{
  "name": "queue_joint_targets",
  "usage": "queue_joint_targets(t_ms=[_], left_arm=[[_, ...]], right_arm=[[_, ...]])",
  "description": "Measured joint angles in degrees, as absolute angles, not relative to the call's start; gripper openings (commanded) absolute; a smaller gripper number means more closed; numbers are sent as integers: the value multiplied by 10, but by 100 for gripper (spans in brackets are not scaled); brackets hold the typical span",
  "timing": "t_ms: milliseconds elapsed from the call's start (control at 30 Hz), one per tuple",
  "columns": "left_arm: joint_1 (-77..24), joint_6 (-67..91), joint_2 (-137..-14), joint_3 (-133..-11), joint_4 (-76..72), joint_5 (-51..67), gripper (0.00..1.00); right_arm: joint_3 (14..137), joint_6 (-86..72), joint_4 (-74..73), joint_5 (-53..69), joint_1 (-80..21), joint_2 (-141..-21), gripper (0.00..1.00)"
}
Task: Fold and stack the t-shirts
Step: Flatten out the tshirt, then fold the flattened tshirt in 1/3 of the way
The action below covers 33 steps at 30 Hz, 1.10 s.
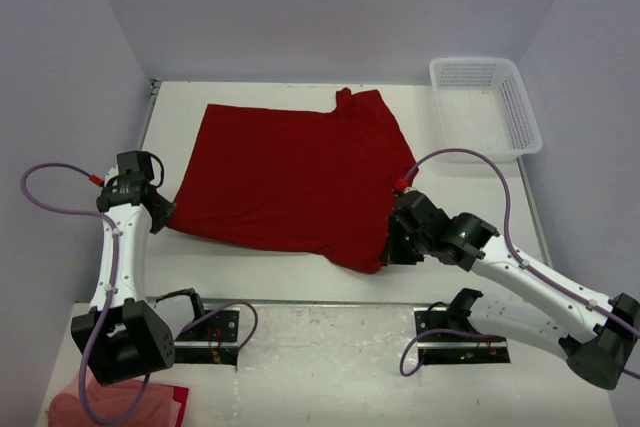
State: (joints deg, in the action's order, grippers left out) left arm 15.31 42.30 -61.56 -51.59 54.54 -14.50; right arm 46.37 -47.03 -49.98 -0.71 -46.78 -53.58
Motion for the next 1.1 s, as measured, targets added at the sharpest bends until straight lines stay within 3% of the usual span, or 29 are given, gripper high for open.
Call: queue_joint_targets(t_ms=[267,533,1100], left_arm=[[153,423,-632,-515,549,-151,0],[153,407,-702,-517,524,-140,0],[147,335,-782,-575,414,-57,0]], right_arm=[[478,-503,-530,-58,-496,-566,0],[580,-491,-553,-127,-492,-654,0],[664,-376,-523,-158,-368,-776,0]])
